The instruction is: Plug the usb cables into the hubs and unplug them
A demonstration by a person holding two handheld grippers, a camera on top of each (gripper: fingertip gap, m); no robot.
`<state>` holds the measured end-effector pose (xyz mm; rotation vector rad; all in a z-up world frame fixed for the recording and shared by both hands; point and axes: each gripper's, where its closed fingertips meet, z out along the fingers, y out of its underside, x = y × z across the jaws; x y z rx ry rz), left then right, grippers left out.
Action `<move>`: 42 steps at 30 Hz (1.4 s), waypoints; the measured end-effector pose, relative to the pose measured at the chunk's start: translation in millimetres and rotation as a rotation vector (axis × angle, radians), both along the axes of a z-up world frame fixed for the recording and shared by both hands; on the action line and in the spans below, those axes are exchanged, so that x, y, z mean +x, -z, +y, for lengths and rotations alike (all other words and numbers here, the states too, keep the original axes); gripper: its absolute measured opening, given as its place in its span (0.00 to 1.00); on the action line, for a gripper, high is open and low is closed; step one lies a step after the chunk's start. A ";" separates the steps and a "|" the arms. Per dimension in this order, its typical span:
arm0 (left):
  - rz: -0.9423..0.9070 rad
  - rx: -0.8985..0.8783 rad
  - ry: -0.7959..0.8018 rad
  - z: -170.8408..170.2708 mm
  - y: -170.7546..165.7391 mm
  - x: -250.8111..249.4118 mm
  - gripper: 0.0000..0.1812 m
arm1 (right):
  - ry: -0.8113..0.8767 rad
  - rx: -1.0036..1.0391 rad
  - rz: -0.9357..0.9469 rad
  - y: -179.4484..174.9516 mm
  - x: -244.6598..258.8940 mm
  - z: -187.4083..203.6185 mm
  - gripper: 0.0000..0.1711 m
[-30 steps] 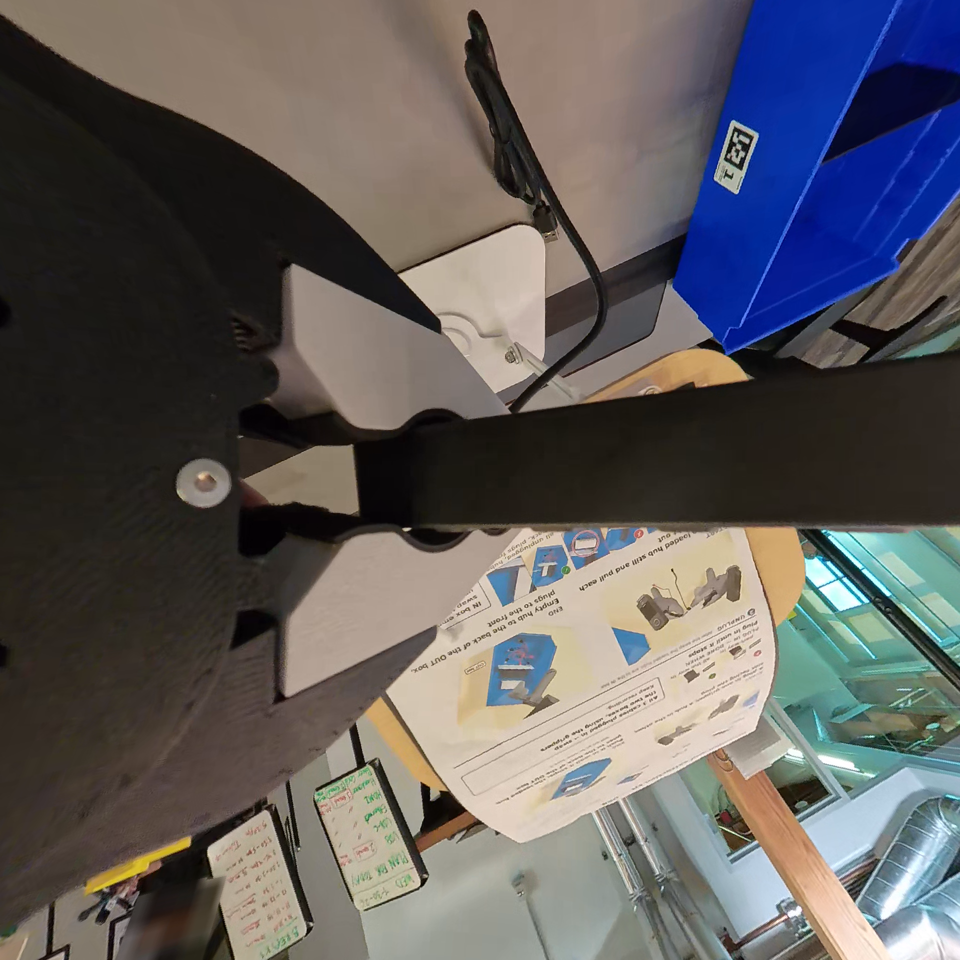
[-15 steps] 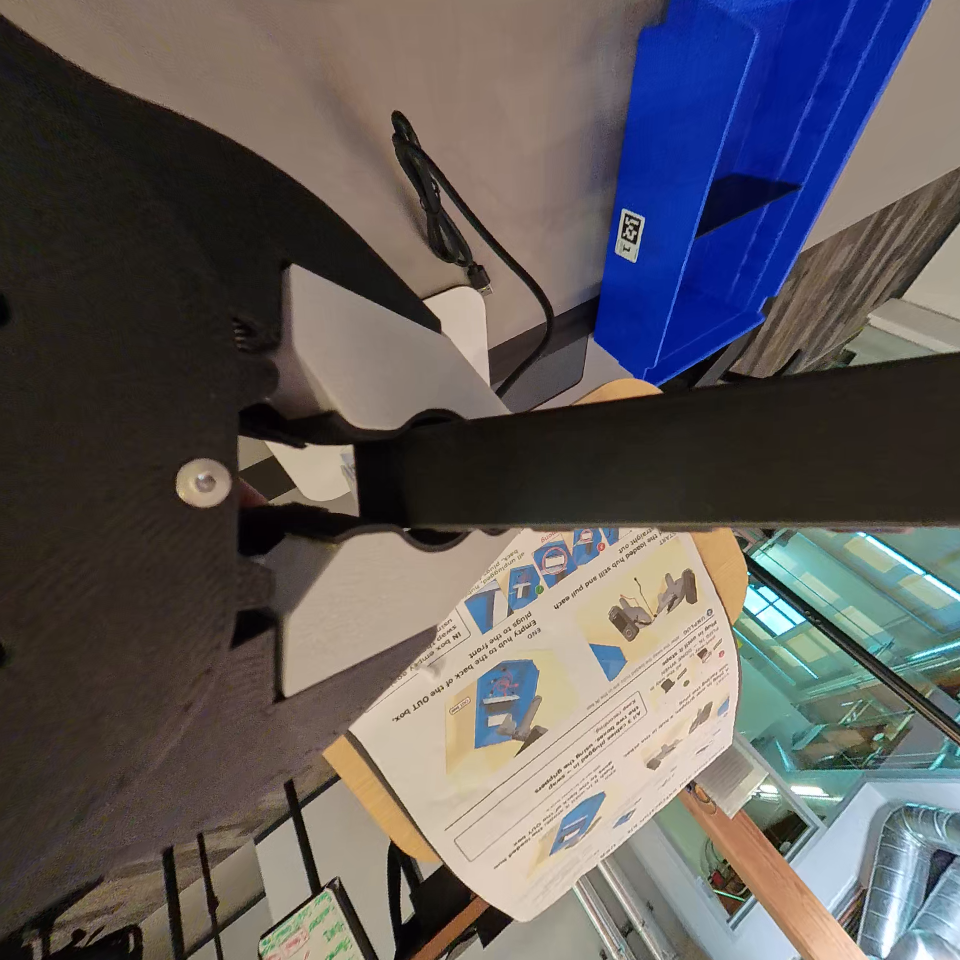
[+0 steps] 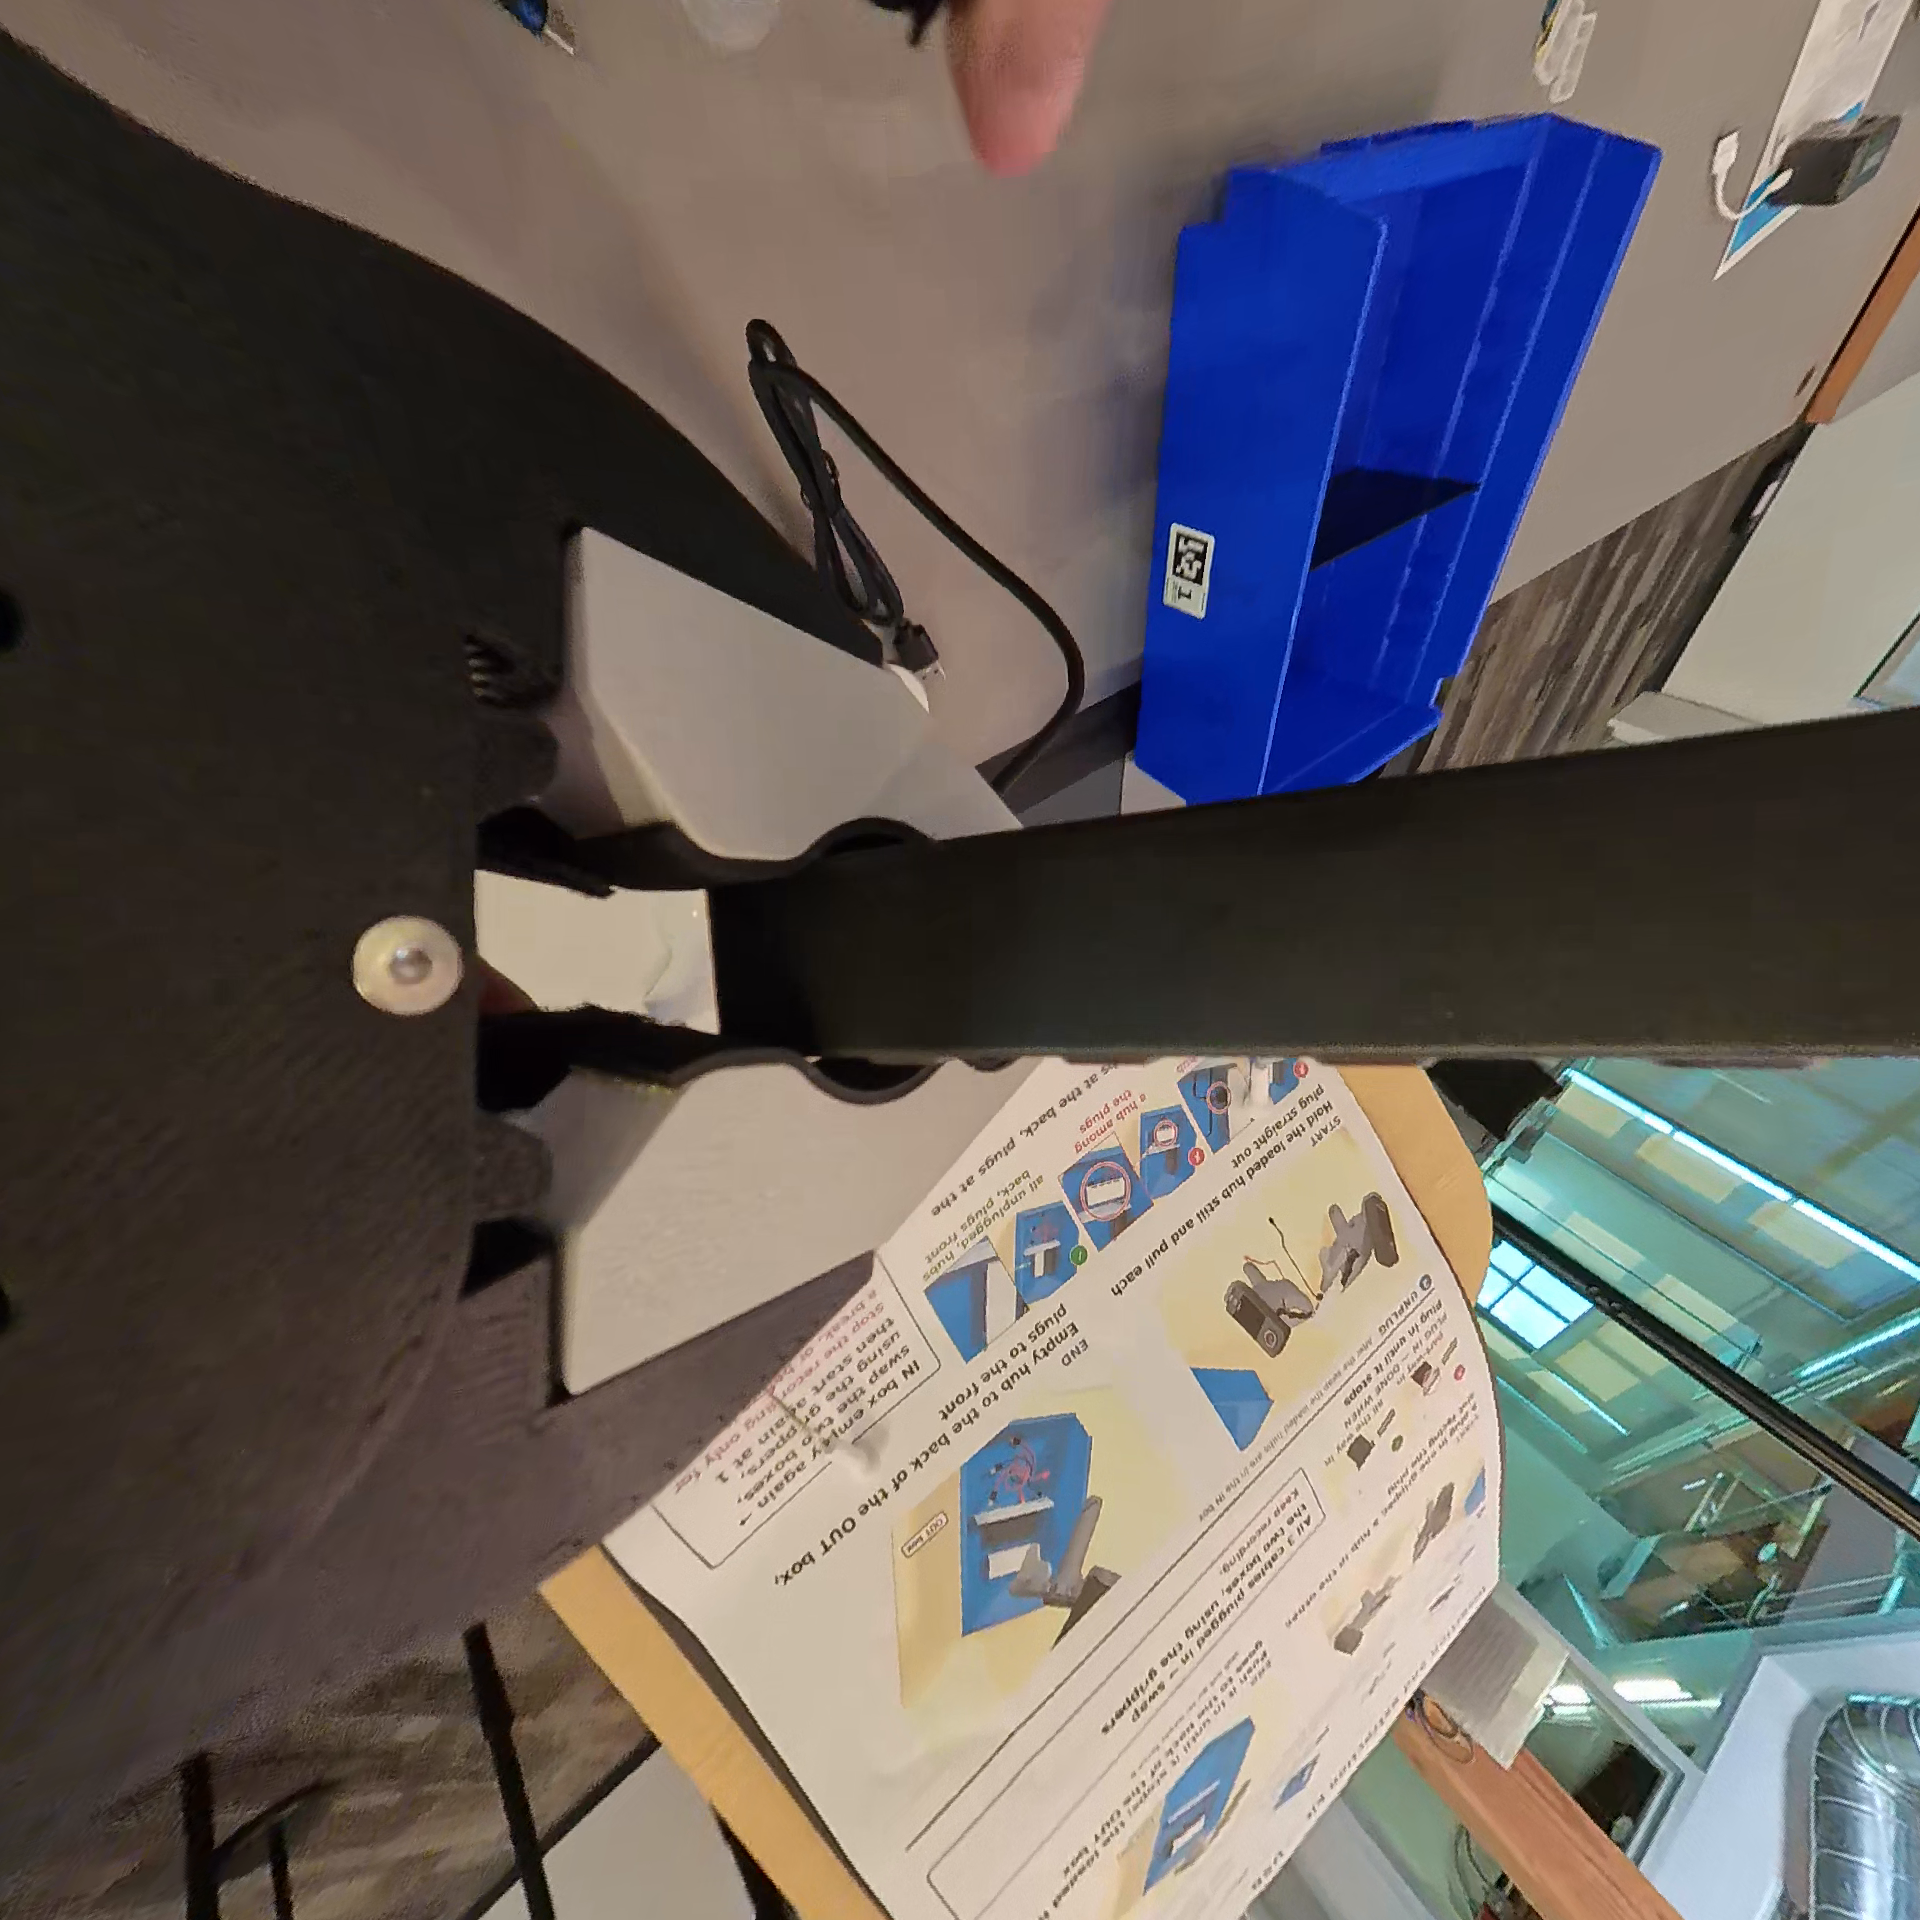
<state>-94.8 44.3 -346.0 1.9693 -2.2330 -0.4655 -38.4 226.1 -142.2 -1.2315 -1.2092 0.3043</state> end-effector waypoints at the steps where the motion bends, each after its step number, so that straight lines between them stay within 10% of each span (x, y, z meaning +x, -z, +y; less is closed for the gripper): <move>1: -0.052 0.023 -0.030 1.0 -7.1 0.9 0.48 | -0.012 -0.010 0.007 -0.1 -0.7 -1.4 0.13; 13: -1.132 0.425 -0.736 91.2 -88.6 8.5 0.50 | -0.113 -0.098 0.123 -16.2 -7.8 -18.3 0.13; 17: -1.098 0.558 -0.821 127.5 -50.6 8.9 0.42 | -0.128 -0.103 0.123 -16.3 -12.2 -23.1 0.16; 22: -1.206 0.587 -0.882 139.0 -46.5 2.6 0.02 | -0.094 -0.120 0.098 -8.4 -7.3 -14.4 0.14; 30: -1.230 0.723 -0.756 133.3 -103.2 -31.5 0.00 | 0.002 -0.030 -0.120 27.9 -3.0 2.8 0.13; 42: -1.235 0.236 -0.664 113.0 -168.9 -62.9 0.00 | -0.175 0.243 -0.350 53.3 -39.5 -37.9 0.13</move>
